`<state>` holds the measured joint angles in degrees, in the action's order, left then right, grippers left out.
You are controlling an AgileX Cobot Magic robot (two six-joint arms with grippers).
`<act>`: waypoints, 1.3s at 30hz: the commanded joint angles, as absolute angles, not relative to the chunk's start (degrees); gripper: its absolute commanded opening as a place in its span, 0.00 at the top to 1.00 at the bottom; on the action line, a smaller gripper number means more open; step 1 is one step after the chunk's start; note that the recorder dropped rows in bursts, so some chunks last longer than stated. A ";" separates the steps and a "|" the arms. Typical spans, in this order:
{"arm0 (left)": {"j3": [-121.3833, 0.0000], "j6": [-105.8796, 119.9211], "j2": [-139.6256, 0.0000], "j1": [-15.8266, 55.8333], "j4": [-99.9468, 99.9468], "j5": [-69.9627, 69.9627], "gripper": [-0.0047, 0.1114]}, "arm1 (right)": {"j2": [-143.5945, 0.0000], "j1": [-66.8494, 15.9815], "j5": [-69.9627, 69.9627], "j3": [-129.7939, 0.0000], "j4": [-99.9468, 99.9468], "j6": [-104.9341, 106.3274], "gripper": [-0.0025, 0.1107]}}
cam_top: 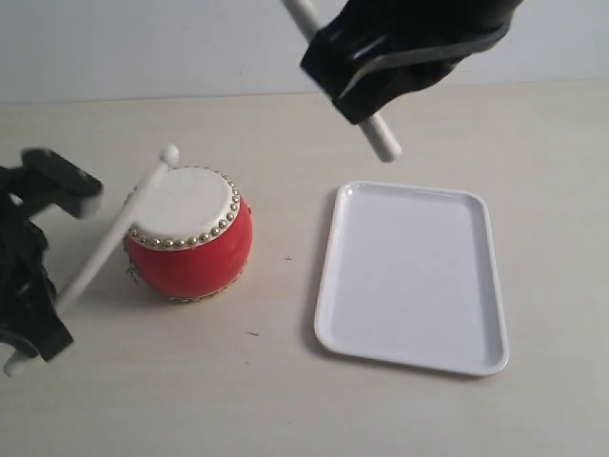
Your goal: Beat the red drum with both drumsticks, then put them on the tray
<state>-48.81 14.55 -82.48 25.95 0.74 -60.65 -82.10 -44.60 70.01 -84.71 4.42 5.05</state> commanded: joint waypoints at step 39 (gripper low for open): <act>-58.93 14.80 -104.28 26.28 -0.83 -69.96 0.96 | -78.73 -44.60 69.96 -84.93 7.15 5.67 0.98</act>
